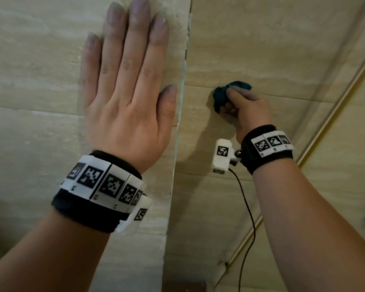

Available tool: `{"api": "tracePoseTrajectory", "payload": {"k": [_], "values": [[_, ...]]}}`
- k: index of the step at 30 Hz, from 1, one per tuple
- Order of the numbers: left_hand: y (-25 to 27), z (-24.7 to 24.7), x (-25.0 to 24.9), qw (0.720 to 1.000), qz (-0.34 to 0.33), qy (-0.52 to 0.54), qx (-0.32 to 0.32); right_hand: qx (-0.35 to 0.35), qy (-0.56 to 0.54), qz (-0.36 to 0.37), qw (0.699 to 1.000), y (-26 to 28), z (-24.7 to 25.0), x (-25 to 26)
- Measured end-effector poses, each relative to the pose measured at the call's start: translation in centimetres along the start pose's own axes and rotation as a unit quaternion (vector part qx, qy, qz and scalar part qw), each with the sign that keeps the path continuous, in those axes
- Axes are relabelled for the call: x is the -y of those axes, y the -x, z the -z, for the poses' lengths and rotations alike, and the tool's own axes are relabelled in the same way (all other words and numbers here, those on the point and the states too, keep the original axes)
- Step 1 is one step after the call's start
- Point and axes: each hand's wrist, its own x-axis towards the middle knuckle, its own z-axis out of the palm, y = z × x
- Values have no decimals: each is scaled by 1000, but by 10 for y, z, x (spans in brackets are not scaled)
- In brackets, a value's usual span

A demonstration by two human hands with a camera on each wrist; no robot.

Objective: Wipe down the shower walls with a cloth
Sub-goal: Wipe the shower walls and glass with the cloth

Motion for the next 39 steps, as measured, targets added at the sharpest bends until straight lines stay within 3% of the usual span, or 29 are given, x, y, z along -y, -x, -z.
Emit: {"api": "tracePoseTrajectory", "payload": {"k": [5, 9, 17, 20, 22, 26, 33, 36, 39], "values": [[0, 0, 0, 1000, 0, 2, 3, -42, 116, 0, 992, 26, 26, -67], [1, 0, -1, 1000, -1, 4, 1, -56, 328, 38, 942, 45, 46, -111], [0, -1, -1, 1000, -2, -1, -3, -105, 404, 235, 878, 33, 33, -81], [1, -1, -1, 1000, 0, -3, -6, -114, 435, 337, 827, 17, 36, -61], [1, -2, -1, 1000, 0, -7, -9, -95, 473, 369, 795, 11, 39, -64], [1, -2, 0, 1000, -6, -4, -13, -55, 581, 321, 746, 24, 47, -109], [2, -2, -1, 1000, 8, 1, -9, -33, 647, 153, 746, 74, 82, -189], [2, -2, -1, 1000, 11, 2, -5, -18, 642, 148, 752, 67, 77, -173], [2, -1, -3, 1000, 14, -1, -2, -34, 605, 199, 770, 44, 58, -124]]}}
